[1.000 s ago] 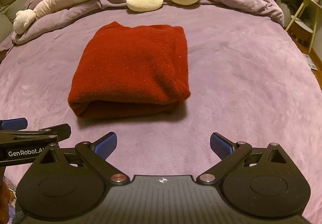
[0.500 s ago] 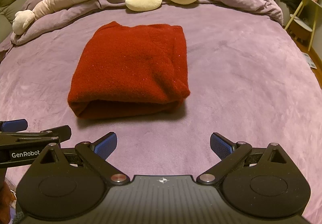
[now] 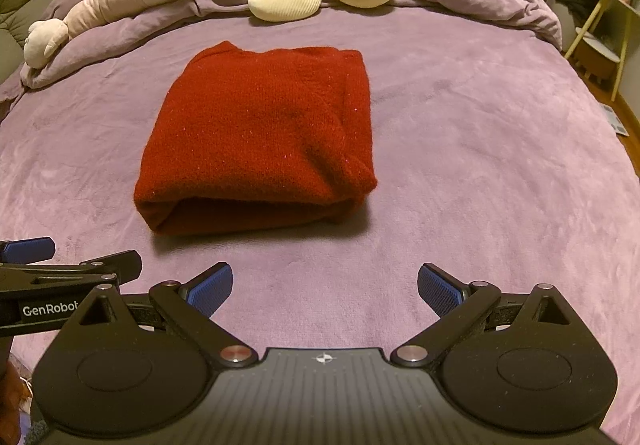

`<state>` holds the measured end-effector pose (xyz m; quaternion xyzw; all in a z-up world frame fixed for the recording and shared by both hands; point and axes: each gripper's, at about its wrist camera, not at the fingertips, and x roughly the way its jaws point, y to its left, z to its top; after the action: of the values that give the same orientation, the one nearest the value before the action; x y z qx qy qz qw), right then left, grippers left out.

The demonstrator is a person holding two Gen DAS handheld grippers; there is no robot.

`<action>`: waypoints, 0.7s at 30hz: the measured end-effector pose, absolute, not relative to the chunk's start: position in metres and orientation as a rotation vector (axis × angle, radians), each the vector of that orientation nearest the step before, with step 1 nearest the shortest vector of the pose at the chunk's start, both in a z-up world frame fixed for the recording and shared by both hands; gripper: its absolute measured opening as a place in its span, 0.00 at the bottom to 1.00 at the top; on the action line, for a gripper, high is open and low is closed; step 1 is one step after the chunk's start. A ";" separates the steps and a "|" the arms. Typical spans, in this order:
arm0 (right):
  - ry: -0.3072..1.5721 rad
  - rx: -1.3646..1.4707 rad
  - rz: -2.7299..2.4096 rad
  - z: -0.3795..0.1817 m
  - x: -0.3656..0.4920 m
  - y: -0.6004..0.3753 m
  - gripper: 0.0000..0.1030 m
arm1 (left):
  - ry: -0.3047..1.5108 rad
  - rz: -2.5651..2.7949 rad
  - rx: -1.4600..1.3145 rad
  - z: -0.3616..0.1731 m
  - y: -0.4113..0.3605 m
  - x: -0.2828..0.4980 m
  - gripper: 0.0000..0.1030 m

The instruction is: Fold small clothes

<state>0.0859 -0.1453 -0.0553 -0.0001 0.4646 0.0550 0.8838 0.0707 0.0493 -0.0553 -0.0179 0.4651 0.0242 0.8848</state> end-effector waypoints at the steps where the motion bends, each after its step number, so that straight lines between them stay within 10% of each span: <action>1: 0.968 0.000 0.113 -0.055 0.086 -0.145 0.96 | 0.968 0.050 -0.038 -0.055 0.050 0.071 1.00; 21: 0.968 0.003 0.111 -0.053 0.087 -0.147 0.96 | 0.971 0.030 -0.031 -0.054 0.044 0.074 1.00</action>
<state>0.0867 -0.1472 -0.0530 0.0015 0.4651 0.0532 0.8837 0.0742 0.0443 -0.0542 -0.0147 0.4664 0.0144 0.8843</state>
